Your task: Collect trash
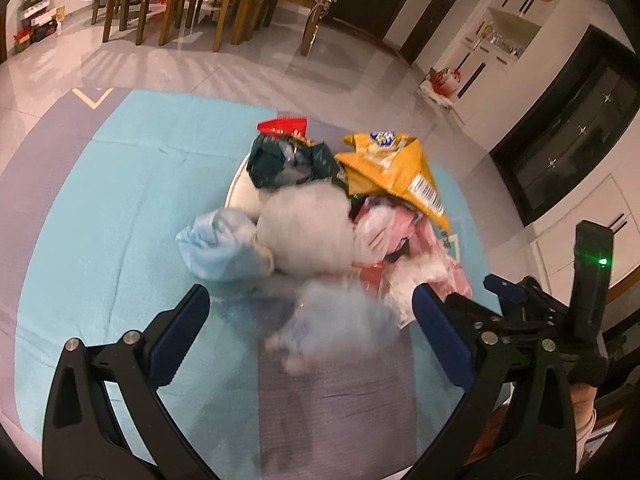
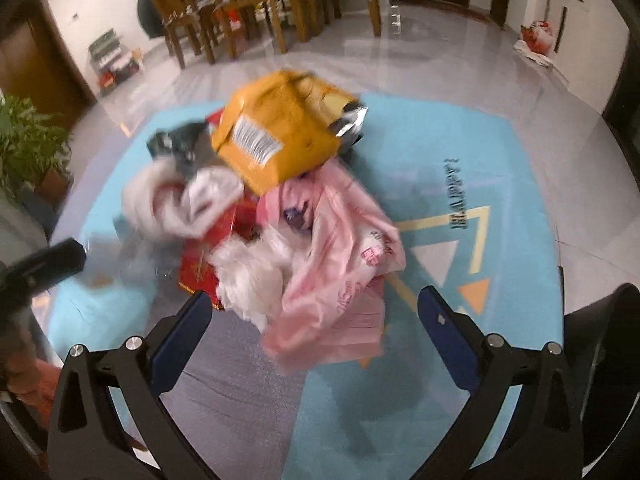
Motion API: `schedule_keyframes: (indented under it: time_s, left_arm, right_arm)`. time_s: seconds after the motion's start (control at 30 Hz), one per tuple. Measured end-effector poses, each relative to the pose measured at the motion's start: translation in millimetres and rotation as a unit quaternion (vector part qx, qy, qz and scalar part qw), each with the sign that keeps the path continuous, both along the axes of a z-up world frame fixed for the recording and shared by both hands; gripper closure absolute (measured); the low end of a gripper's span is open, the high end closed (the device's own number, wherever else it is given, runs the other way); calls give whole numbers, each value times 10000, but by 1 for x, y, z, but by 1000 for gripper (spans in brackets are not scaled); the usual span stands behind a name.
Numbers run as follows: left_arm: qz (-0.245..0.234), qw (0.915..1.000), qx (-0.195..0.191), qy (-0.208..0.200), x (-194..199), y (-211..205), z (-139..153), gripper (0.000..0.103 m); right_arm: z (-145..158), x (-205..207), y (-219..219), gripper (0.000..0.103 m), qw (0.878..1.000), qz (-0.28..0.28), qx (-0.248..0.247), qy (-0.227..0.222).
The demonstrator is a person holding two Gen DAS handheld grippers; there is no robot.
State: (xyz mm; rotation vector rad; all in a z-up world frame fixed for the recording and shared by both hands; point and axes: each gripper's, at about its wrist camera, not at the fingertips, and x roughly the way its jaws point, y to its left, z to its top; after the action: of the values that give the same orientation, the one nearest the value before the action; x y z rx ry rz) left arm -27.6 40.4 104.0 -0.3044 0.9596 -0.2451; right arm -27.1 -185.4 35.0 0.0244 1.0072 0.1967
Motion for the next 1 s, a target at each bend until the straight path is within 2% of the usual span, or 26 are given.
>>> schedule_keyframes:
  time_s: [0.17,0.33,0.43,0.73,0.8,0.93,1.0]
  left_arm:
    - [18,9999,-149,51,2,0,-1,3]
    - [26,9995,141,284,7,-6,-15,3]
    - [152,9989,161,415,10,0,-20,3]
    - [511,9964,-45,668,24,12,-41,3]
    - [520,9961,-60,704,28,9,-45,3]
    - [403,9966,-11,714,32,-2,-50,3]
    - [375,9969,58,683,33,-6,-52,8]
  right_arm:
    - [8,-3,-9,3,9994,-179,292,49]
    - [16,-4,-8,3,9990,-243,388,18]
    - [16,-4,-10,4,9978,-335,564,56]
    - [17,8,-23,27,9921,-632,1073,184]
    - [17,13,-26,34,9907,-685,1157,205]
    - [13,21,-31,44,9886,-750,1268,309]
    - [9,25,-33,47,9871,-782,1334,407]
